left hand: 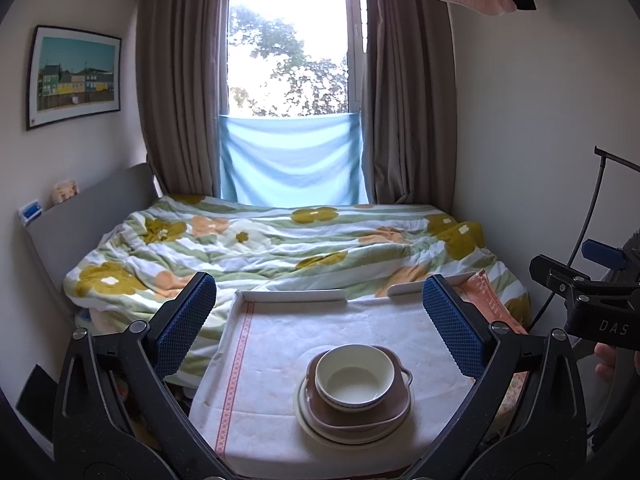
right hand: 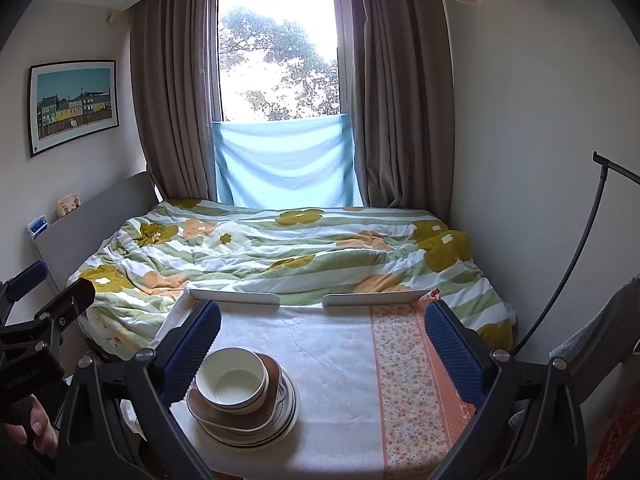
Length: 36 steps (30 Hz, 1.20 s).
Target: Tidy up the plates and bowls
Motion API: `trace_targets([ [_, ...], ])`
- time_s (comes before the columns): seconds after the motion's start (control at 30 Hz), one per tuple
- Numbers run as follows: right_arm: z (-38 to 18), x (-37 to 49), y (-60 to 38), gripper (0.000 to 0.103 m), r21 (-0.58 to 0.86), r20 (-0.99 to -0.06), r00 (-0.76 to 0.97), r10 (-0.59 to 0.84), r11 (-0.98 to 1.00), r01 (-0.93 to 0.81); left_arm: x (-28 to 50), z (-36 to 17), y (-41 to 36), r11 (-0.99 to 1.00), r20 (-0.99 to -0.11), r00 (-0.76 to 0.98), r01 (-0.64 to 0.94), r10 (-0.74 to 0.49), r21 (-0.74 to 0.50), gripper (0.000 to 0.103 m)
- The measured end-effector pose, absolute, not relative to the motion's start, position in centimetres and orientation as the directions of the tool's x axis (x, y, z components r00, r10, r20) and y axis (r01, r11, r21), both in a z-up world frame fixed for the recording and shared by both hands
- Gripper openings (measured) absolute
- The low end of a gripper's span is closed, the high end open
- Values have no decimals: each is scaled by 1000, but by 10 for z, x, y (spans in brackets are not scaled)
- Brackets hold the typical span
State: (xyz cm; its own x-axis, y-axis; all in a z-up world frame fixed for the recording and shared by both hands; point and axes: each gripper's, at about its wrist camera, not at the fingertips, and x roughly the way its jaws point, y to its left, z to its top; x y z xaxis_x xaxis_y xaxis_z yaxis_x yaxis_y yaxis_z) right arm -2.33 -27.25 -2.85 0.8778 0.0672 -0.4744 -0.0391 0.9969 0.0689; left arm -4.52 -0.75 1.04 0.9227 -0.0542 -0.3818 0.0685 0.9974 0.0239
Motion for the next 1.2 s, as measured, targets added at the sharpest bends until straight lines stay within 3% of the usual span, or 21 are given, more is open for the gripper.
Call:
trace_targets([
  [1.2,-26,-21,-263,102,68,-453,890,45,998,-16,-39,12,7,996,-361,930,83,-62,43,103],
])
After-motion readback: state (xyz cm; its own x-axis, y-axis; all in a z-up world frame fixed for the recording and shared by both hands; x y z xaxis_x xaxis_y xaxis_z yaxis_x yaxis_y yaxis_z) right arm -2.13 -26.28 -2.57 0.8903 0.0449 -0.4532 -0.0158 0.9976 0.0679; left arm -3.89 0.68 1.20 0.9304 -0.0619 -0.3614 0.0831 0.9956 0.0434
